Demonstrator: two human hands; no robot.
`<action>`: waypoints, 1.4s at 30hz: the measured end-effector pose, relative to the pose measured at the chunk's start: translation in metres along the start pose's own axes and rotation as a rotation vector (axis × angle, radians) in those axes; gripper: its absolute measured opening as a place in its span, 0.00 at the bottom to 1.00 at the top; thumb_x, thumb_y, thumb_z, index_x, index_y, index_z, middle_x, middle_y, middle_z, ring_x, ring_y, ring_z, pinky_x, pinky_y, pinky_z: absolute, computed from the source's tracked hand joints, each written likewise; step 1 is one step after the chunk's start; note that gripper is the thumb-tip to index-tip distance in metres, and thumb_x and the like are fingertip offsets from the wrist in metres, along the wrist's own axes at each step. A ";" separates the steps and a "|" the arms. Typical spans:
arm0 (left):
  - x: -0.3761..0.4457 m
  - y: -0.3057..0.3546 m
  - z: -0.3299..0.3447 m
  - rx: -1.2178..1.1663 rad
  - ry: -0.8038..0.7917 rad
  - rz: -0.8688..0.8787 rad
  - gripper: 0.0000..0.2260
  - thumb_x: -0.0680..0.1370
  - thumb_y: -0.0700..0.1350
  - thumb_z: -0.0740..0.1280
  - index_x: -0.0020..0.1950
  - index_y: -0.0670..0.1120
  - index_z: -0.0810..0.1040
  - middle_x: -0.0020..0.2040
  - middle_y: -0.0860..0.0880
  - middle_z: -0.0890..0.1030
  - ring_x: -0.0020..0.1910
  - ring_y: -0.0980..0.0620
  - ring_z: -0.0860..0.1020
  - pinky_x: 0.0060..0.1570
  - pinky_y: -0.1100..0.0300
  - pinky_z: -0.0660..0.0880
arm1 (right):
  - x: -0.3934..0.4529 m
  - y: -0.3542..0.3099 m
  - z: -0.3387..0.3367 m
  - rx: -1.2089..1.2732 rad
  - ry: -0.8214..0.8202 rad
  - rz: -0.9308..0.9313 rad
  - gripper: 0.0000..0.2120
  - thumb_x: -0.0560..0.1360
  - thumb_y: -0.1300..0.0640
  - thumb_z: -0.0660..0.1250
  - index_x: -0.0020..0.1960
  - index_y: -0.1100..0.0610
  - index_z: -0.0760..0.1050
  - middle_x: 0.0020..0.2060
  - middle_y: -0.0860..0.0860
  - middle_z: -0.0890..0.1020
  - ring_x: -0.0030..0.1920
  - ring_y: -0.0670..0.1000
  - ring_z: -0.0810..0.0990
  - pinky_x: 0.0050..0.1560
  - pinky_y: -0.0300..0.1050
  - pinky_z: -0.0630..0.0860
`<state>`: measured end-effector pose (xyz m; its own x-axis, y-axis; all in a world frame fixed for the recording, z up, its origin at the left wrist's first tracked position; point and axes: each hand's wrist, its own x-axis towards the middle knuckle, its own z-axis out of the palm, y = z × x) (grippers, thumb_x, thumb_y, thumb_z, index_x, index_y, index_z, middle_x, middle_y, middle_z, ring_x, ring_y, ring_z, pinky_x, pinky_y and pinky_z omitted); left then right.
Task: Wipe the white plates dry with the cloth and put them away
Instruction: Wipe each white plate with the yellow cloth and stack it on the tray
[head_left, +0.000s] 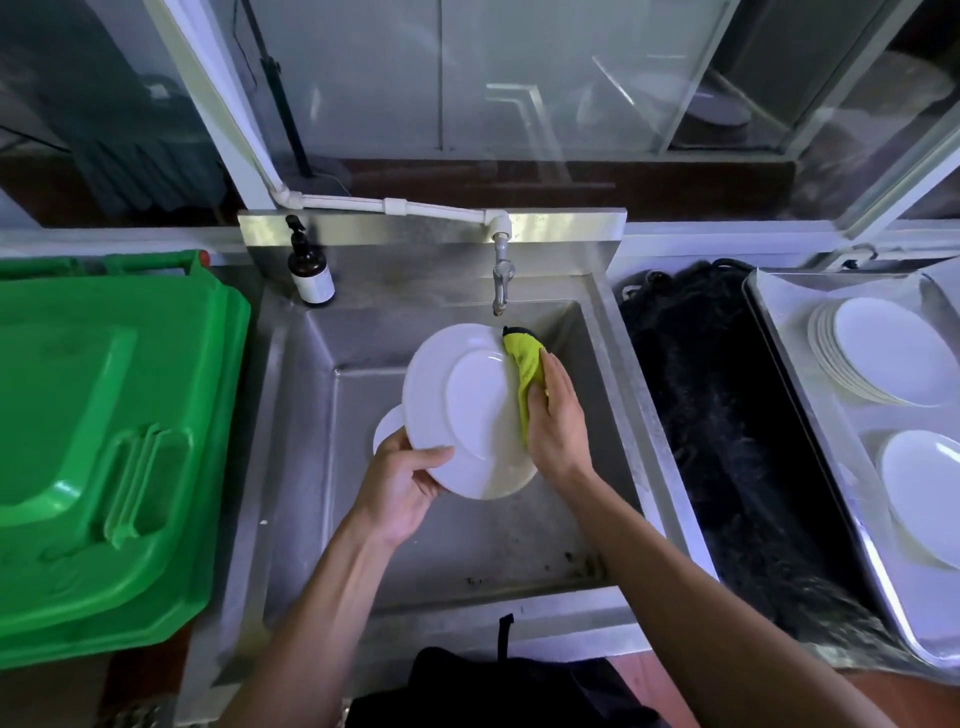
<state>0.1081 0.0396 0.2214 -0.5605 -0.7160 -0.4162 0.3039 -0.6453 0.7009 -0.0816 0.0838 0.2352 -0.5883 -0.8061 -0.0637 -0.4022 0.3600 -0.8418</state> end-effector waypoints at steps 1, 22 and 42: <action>-0.002 -0.001 0.003 0.029 -0.004 -0.002 0.18 0.69 0.34 0.69 0.56 0.44 0.86 0.58 0.40 0.84 0.54 0.40 0.84 0.45 0.44 0.82 | 0.004 0.000 -0.006 -0.008 -0.013 -0.012 0.23 0.84 0.56 0.53 0.79 0.49 0.63 0.76 0.45 0.67 0.76 0.48 0.65 0.75 0.55 0.64; -0.026 -0.031 0.096 0.347 0.094 0.026 0.16 0.63 0.37 0.74 0.49 0.48 0.86 0.50 0.41 0.84 0.47 0.44 0.83 0.44 0.49 0.77 | -0.034 0.006 -0.055 -0.086 -0.257 -0.552 0.24 0.82 0.59 0.56 0.78 0.51 0.65 0.80 0.49 0.61 0.81 0.53 0.55 0.74 0.58 0.60; -0.030 -0.070 0.136 0.273 0.144 0.061 0.20 0.66 0.35 0.72 0.58 0.42 0.83 0.55 0.40 0.84 0.51 0.42 0.83 0.44 0.50 0.80 | 0.017 0.042 -0.104 -0.118 -0.217 -0.606 0.22 0.86 0.58 0.56 0.79 0.54 0.65 0.79 0.51 0.64 0.79 0.54 0.61 0.76 0.58 0.60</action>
<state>-0.0017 0.1428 0.2636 -0.4266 -0.7943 -0.4325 0.1049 -0.5184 0.8487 -0.1813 0.1338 0.2543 -0.0837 -0.9544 0.2865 -0.6997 -0.1484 -0.6989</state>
